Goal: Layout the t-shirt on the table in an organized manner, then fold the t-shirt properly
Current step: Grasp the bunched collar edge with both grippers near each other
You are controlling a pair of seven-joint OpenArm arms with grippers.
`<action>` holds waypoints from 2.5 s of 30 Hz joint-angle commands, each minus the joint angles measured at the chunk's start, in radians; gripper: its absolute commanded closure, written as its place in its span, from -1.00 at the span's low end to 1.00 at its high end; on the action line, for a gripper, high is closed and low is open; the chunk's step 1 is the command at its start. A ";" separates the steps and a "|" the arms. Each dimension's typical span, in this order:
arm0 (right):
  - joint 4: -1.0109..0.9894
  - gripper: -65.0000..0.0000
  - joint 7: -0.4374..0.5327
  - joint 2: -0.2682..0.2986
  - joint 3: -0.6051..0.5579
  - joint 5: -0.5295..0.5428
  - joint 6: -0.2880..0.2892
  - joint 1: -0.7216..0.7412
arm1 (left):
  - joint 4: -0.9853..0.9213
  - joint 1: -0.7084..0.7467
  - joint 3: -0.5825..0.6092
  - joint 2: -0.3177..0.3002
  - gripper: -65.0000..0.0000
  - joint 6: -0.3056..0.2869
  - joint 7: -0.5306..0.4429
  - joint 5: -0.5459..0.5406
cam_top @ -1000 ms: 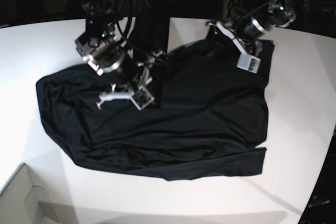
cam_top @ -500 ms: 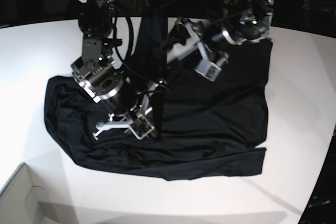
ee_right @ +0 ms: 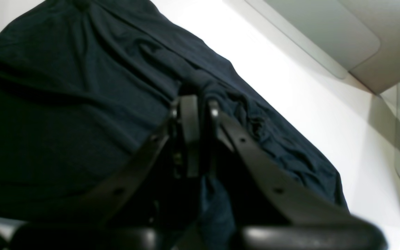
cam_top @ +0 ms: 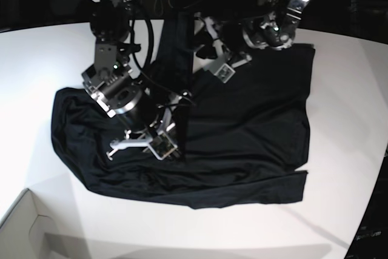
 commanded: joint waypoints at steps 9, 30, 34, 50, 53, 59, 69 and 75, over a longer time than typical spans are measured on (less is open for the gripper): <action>0.014 1.00 0.024 -0.006 -0.001 0.013 -0.001 -0.043 | 0.213 0.087 -0.187 -0.134 1.00 -0.008 -0.014 -0.015; 0.034 1.00 0.024 -0.007 -0.002 0.013 -0.001 0.064 | 0.089 0.003 0.126 -0.048 0.18 0.003 -0.012 -0.007; 0.034 1.00 0.024 -0.007 -0.001 0.013 -0.001 0.061 | 0.074 -0.003 0.125 -0.036 -0.22 -0.003 -0.017 -0.007; 0.034 1.00 0.024 -0.007 -0.004 0.013 -0.001 0.058 | -0.136 -0.112 0.197 0.047 0.02 0.002 -0.019 -0.007; 0.034 1.00 0.024 -0.007 -0.004 0.013 -0.001 0.052 | -0.182 -0.150 0.264 0.049 0.44 0.005 -0.020 -0.010; 0.032 1.00 0.029 -0.007 -0.005 0.013 -0.001 0.036 | -0.182 -0.169 0.277 0.049 0.96 0.006 -0.020 -0.012; 0.031 1.00 0.027 -0.007 -0.004 0.013 -0.001 0.004 | 0.054 -0.066 0.083 -0.066 0.99 0.005 -0.012 -0.015; 0.031 1.00 0.030 -0.007 -0.005 0.013 -0.001 -0.037 | 0.213 0.049 -0.085 -0.122 0.99 -0.008 -0.011 -0.015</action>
